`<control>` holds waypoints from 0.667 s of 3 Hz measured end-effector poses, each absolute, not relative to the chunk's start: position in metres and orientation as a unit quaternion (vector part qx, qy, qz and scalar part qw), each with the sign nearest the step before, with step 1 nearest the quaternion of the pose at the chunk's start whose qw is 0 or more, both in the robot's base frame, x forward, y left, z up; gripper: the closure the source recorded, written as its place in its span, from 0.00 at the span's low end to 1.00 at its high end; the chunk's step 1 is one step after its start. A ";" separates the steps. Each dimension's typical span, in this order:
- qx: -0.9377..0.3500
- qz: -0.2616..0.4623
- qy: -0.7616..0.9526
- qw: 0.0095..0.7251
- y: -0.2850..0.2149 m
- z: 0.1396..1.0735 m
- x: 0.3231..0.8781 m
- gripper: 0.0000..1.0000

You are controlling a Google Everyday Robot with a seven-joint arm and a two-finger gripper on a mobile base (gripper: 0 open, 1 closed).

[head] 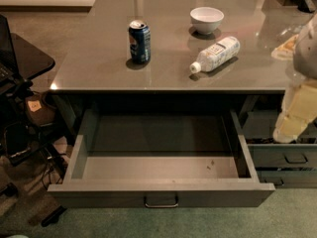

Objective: Close top drawer

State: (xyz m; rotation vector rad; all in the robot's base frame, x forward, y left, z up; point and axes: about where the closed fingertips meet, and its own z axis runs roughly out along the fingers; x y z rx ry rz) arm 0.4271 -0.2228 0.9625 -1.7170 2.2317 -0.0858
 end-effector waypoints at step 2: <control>-0.548 -0.019 0.808 0.213 -0.248 0.893 0.360 0.00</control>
Offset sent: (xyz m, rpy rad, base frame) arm -0.1530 -0.0495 -0.2741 0.1654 0.1480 -0.2588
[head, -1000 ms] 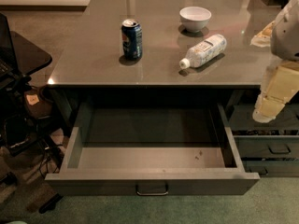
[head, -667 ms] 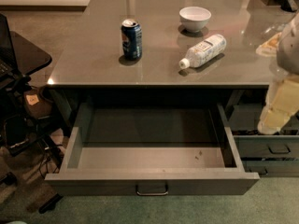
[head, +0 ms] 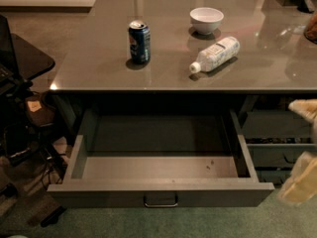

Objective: Close top drawer

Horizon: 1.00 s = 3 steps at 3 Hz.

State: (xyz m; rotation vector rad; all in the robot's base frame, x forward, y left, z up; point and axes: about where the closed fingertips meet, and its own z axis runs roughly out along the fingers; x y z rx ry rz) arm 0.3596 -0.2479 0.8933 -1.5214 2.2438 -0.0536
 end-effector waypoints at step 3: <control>-0.547 0.081 0.820 0.147 -0.219 0.666 0.259 0.00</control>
Offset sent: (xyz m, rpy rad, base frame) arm -0.1240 0.0330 -0.3127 0.1421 0.3153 -0.0134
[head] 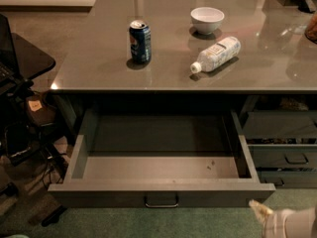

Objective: Close top drawer

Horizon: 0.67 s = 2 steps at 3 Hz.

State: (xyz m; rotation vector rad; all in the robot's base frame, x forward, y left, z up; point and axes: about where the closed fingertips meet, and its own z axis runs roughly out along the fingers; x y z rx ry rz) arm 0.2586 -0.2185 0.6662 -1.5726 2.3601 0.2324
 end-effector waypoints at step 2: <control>-0.577 0.103 0.805 0.097 -0.203 0.617 0.230 0.00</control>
Offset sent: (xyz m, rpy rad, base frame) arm 0.0401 0.0530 -0.0859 -0.0184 0.1428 0.1291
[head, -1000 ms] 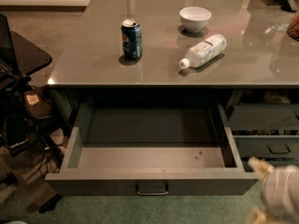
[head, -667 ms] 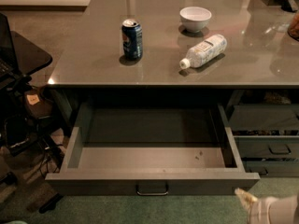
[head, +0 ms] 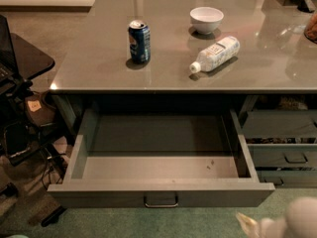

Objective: Close top drawer

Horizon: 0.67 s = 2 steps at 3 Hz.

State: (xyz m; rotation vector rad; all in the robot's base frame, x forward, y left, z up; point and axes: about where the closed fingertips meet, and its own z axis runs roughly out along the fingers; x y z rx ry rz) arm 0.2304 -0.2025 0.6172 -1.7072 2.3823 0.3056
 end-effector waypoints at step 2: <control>-0.578 0.118 0.801 0.103 -0.180 0.588 0.298 0.00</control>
Offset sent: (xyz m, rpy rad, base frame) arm 0.2153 0.0654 -0.1054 0.0992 0.0670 -0.0326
